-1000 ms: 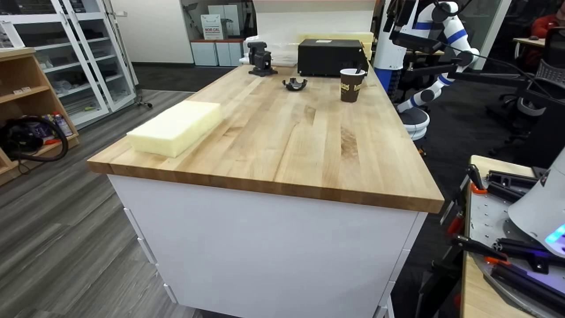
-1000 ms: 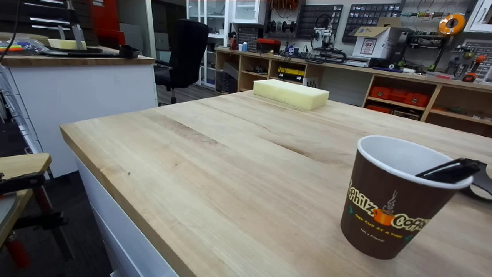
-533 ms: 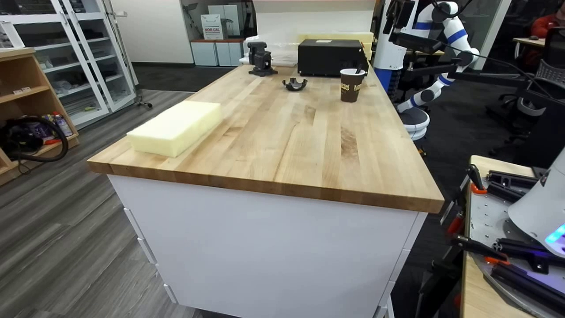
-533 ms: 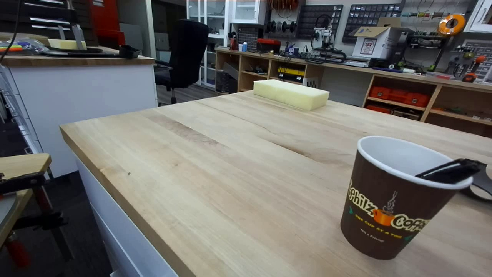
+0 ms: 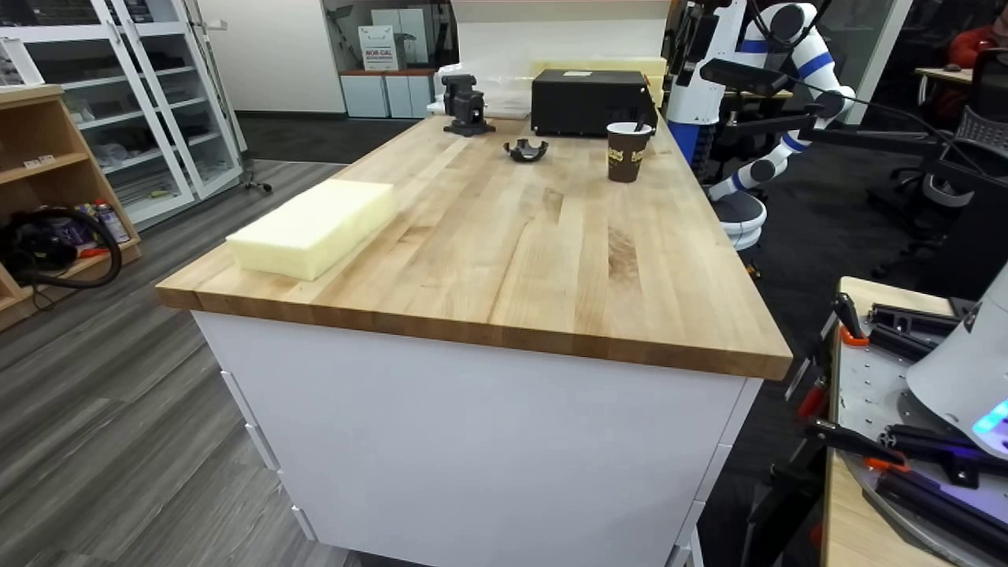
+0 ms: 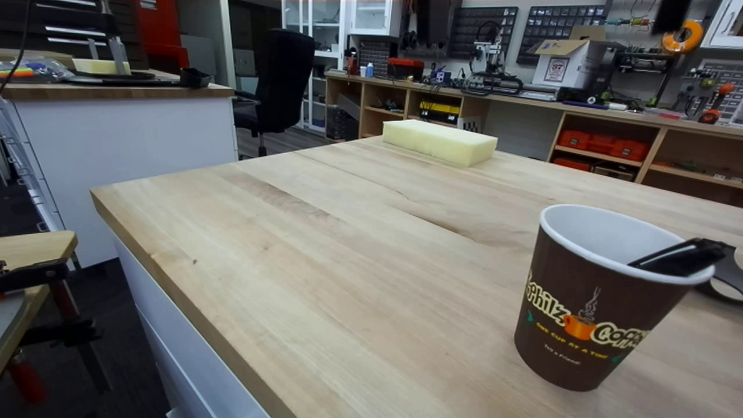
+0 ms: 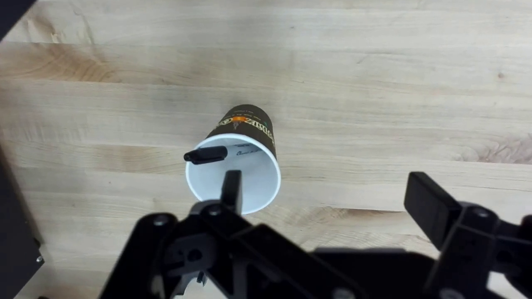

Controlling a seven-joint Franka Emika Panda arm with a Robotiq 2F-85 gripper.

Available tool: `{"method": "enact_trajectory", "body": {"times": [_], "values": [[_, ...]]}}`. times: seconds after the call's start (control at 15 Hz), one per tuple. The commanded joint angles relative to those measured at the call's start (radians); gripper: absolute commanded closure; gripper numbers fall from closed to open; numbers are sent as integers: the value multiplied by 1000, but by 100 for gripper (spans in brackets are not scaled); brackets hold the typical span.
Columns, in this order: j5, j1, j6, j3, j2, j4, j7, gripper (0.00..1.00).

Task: Remove the marker from the cup,move the cup to the left and put the marker in the cup

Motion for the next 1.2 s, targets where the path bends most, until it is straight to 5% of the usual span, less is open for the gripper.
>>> {"method": "enact_trajectory", "body": {"times": [0.0,0.47,1.13], "values": [[49,-28,9,26,76,66,-7,0],[37,-86,20,42,204,136,-2,0],[181,-169,92,102,313,210,-120,0]]}}
